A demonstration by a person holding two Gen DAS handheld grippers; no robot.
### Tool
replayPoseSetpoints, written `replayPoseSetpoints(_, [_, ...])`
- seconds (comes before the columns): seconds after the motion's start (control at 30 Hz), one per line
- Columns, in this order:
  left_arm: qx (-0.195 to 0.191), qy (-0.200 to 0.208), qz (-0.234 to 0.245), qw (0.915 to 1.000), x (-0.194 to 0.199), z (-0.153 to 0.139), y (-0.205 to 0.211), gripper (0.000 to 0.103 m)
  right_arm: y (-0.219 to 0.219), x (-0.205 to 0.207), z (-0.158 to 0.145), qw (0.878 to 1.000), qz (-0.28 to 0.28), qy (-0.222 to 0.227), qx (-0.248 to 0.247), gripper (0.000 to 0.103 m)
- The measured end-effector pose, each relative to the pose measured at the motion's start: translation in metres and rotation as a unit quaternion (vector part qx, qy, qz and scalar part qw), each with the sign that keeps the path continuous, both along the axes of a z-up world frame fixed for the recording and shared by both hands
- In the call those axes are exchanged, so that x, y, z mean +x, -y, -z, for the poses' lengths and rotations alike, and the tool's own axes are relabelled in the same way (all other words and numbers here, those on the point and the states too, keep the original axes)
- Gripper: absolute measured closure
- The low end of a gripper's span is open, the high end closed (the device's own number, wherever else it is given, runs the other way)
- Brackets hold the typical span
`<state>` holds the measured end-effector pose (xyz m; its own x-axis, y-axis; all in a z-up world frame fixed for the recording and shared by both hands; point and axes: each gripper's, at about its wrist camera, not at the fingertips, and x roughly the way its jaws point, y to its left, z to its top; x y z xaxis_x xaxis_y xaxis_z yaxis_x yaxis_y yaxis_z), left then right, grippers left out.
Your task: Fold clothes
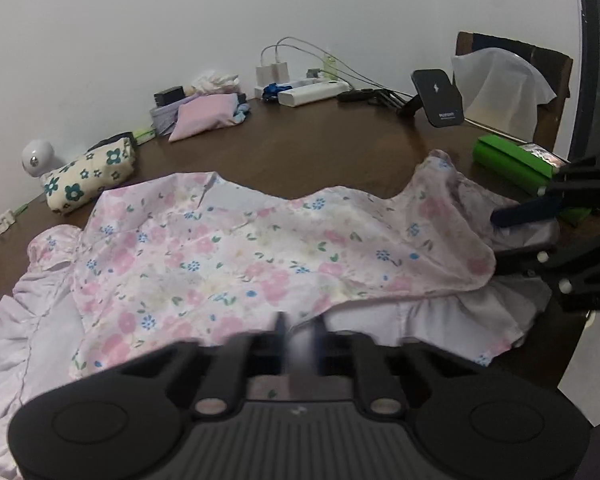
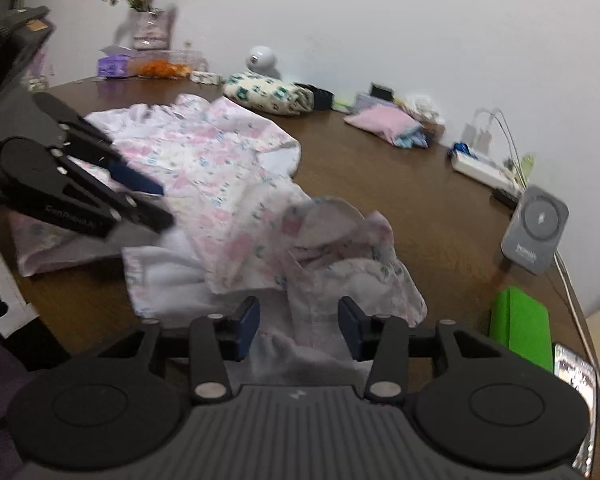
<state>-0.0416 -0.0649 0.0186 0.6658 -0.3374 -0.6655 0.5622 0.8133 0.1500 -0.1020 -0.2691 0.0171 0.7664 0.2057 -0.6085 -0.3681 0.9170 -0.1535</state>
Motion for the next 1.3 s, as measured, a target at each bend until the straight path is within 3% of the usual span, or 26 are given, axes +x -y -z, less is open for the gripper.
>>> replayPoseSetpoints(0.03, [-0.001,0.002,-0.004,1.0000,0.000,-0.001,-0.003,0.102,0.002,0.002,0.000,1.000,0.009,-0.002,0.006,0.086])
replayPoseSetpoints(0.13, [-0.026,0.015,-0.028,0.9991,-0.002,-0.011,-0.017,0.103,0.010,0.007,-0.001,0.999,0.036,-0.003,0.024,0.098])
replayPoseSetpoints(0.2, [-0.051,0.024,-0.039,0.9977,-0.009,-0.022,-0.028,0.103,0.014,0.001,-0.010,0.998,0.050,0.019,0.027,0.098])
replayPoseSetpoints(0.3, [-0.053,0.024,-0.043,0.9974,-0.015,-0.024,-0.037,0.103,0.013,-0.013,-0.026,0.999,0.029,0.036,0.017,0.098])
replayPoseSetpoints(0.5, [-0.050,0.003,-0.057,0.9971,-0.020,-0.008,-0.052,0.103,0.000,-0.022,-0.016,0.999,-0.029,-0.016,-0.001,0.094])
replayPoseSetpoints(0.6, [-0.055,-0.005,-0.061,0.9966,-0.022,-0.001,-0.058,0.102,0.003,-0.022,-0.029,0.999,-0.031,-0.002,0.032,0.080])
replayPoseSetpoints(0.67, [-0.063,-0.005,-0.060,0.9962,-0.023,0.001,-0.062,0.102,0.007,-0.016,-0.044,0.997,-0.028,0.010,0.075,0.079])
replayPoseSetpoints(0.73, [-0.070,-0.003,-0.060,0.9957,-0.026,0.002,-0.065,0.102,0.009,-0.001,-0.053,0.993,-0.015,0.014,0.117,0.079])
replayPoseSetpoints(0.83, [-0.073,0.001,-0.057,0.9956,-0.029,0.003,-0.067,0.102,0.003,0.038,-0.052,0.990,0.022,0.002,0.141,0.078])
replayPoseSetpoints(0.97, [-0.089,-0.001,-0.059,0.9943,-0.031,0.003,-0.074,0.102,-0.015,0.111,-0.039,0.986,0.044,-0.056,0.148,0.077])
replayPoseSetpoints(1.13, [-0.100,-0.002,-0.061,0.9931,-0.030,0.003,-0.077,0.102,-0.061,0.173,-0.012,0.987,0.025,-0.121,0.098,0.075])
replayPoseSetpoints(1.2, [-0.100,-0.003,-0.061,0.9931,-0.030,0.003,-0.077,0.102,-0.079,0.173,-0.003,0.990,0.006,-0.126,0.069,0.083])
replayPoseSetpoints(1.23, [-0.098,-0.003,-0.061,0.9933,-0.029,0.002,-0.077,0.102,-0.085,0.170,-0.003,0.992,-0.003,-0.116,0.048,0.094])
replayPoseSetpoints(1.3, [-0.094,-0.003,-0.063,0.9936,-0.027,0.002,-0.075,0.102,-0.097,0.168,-0.001,0.995,-0.017,-0.094,0.004,0.098])
